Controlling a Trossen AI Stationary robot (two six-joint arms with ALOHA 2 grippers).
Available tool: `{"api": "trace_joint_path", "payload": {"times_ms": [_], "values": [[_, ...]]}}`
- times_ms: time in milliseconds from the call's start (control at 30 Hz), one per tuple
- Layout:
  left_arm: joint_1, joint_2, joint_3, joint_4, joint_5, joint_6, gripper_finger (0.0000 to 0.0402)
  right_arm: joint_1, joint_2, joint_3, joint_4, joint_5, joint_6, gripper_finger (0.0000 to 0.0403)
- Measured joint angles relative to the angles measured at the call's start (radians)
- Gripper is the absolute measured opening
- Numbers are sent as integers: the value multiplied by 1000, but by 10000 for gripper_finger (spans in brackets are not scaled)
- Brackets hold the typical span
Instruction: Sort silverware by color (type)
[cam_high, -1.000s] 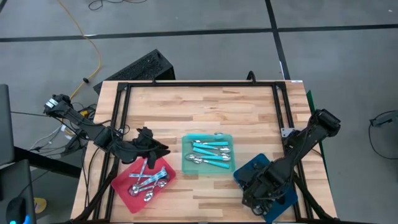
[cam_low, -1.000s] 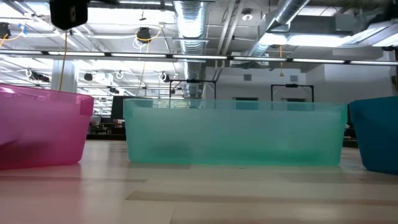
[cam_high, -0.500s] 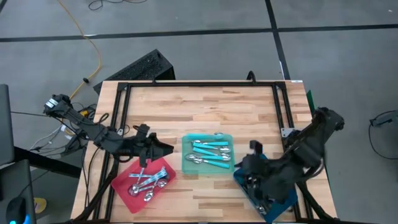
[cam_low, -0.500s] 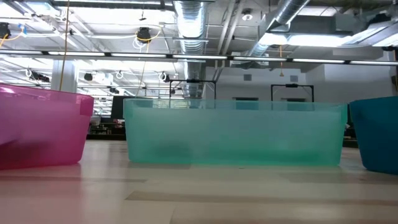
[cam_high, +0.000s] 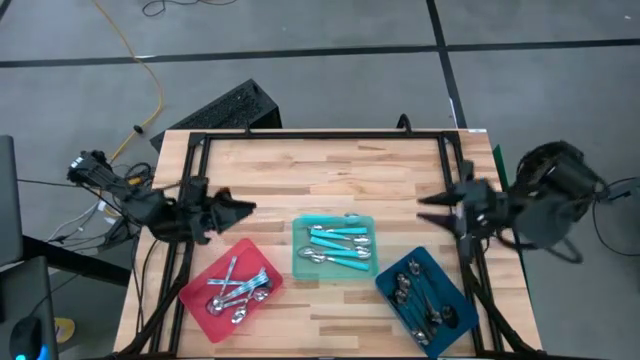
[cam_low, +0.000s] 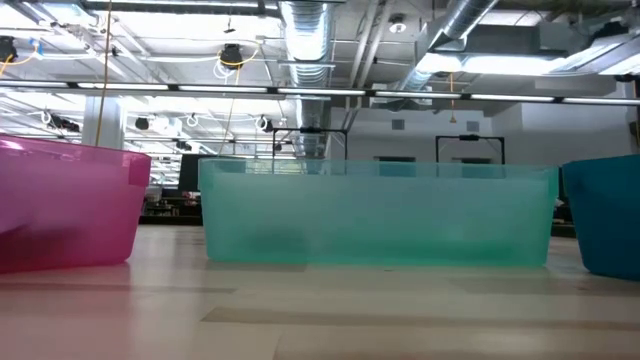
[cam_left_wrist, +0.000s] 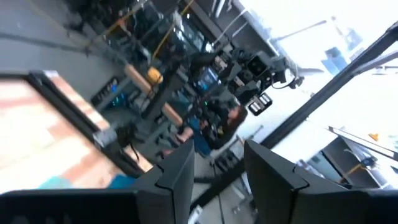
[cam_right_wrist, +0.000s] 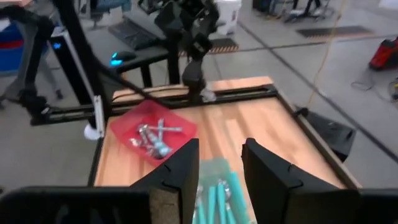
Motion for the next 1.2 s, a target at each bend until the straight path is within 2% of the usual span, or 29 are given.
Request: {"api": "trace_joint_path", "payload": {"times_ms": [133, 367, 533, 700, 867, 933, 1067, 1133, 1200], "values": [[0, -41, 0, -2, -18, 64, 123, 54, -65, -51, -3, 83, 0, 143], [0, -75, 0, -75, -16, 47, 123, 129, -157, -222, 8, 210, 106, 143], [0, -72, 0, -128, 33, 2, 123, 153, -187, -309, 66, 209, 148, 143], [0, -88, 0, -132, 75, -23, 123, 177, -201, -323, 90, 214, 122, 143], [0, -172, 0, -126, 22, -20, 123, 178, -239, -323, 139, 262, 109, 143], [-2, -195, 0, -125, 24, -39, 123, 177, -258, -322, 178, 251, 142, 143], [-5, -212, 0, -130, 110, -61, 123, 175, -277, -321, 201, 172, 240, 143], [-5, -212, 0, -132, 130, -83, 123, 166, -274, -321, 203, 165, 257, 143], [-4, -212, 0, -134, 133, -117, 123, 147, -273, -323, 205, 190, 207, 143]]}}
